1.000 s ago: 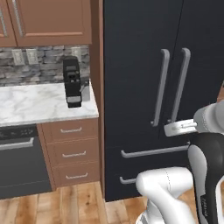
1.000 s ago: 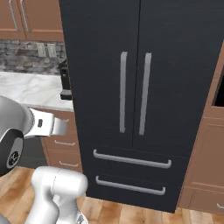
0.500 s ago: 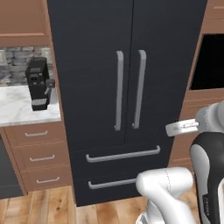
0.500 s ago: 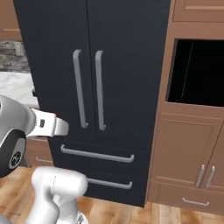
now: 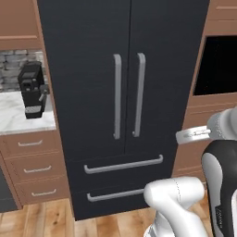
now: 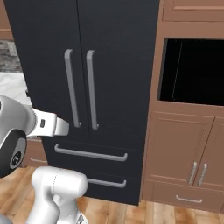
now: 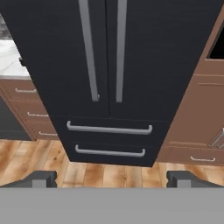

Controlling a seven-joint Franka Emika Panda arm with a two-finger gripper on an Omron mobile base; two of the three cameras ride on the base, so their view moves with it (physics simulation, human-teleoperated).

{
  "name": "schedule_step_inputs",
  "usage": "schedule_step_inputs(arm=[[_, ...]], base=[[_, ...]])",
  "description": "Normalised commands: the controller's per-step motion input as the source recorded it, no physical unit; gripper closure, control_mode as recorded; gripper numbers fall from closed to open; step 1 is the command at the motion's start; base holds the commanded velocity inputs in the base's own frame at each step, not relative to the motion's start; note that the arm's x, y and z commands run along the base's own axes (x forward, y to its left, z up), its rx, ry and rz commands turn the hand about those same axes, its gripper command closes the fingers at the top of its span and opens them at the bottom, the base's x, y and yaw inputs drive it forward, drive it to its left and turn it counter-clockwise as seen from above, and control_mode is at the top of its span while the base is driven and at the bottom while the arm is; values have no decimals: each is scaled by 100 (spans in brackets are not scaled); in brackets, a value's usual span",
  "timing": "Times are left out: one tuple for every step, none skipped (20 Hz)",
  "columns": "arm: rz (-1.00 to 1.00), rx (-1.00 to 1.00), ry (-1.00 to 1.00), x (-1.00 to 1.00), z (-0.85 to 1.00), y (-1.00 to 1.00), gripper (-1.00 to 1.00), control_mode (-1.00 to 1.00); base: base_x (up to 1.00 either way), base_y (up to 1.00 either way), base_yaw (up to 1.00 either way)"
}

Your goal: Retrieve the steak from the fridge and place it on the saucepan with marinade on the stove.

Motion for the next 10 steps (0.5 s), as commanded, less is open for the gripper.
schedule_step_inputs(arm=[[0, 0, 0, 0, 0, 0, -100, 100], [0, 0, 0, 0, 0, 0, -100, 100], [0, 0, 0, 0, 0, 0, -100, 100], [0, 0, 0, 0, 0, 0, -100, 100], [0, 0, 0, 0, 0, 0, -100, 100], [0, 0, 0, 0, 0, 0, -100, 100], [0, 0, 0, 0, 0, 0, -100, 100], [0, 0, 0, 0, 0, 0, -100, 100], [0, 0, 0, 0, 0, 0, -100, 100], [0, 0, 0, 0, 0, 0, -100, 100]], base=[[0, 19, -10], [0, 33, -7], [0, 36, -7], [0, 36, -5], [-3, 25, -3], [-13, 19, -2], [-21, 20, -1], [-24, 23, -2], [-21, 31, -2], [-17, 36, -3]])
